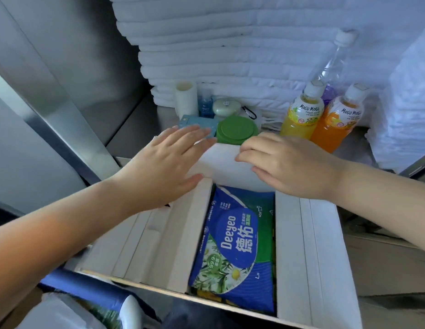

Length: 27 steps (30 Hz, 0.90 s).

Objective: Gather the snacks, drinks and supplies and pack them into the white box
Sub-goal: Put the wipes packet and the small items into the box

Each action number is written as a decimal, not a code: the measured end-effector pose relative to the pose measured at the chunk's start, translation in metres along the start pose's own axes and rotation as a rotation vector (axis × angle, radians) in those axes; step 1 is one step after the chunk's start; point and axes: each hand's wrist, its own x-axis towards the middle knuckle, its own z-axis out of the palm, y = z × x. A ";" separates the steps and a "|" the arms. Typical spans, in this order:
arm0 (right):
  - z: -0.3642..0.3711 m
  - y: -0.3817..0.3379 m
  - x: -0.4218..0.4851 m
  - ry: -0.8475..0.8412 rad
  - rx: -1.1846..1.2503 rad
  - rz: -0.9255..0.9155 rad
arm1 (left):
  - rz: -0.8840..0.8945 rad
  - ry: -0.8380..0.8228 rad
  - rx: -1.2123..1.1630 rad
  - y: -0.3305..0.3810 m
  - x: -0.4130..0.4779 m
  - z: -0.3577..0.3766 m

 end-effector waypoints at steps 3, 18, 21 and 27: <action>0.003 0.001 0.007 0.026 -0.043 0.046 | -0.113 -0.092 0.000 -0.014 0.009 0.005; 0.020 0.027 0.049 -0.088 0.383 0.392 | -0.166 -0.161 -0.032 -0.025 0.011 0.023; 0.023 0.023 0.057 -0.117 0.376 0.387 | -0.171 -0.149 -0.082 -0.027 0.009 0.022; 0.026 0.019 0.052 -0.086 0.362 0.420 | -0.208 -0.111 -0.185 -0.029 0.007 0.024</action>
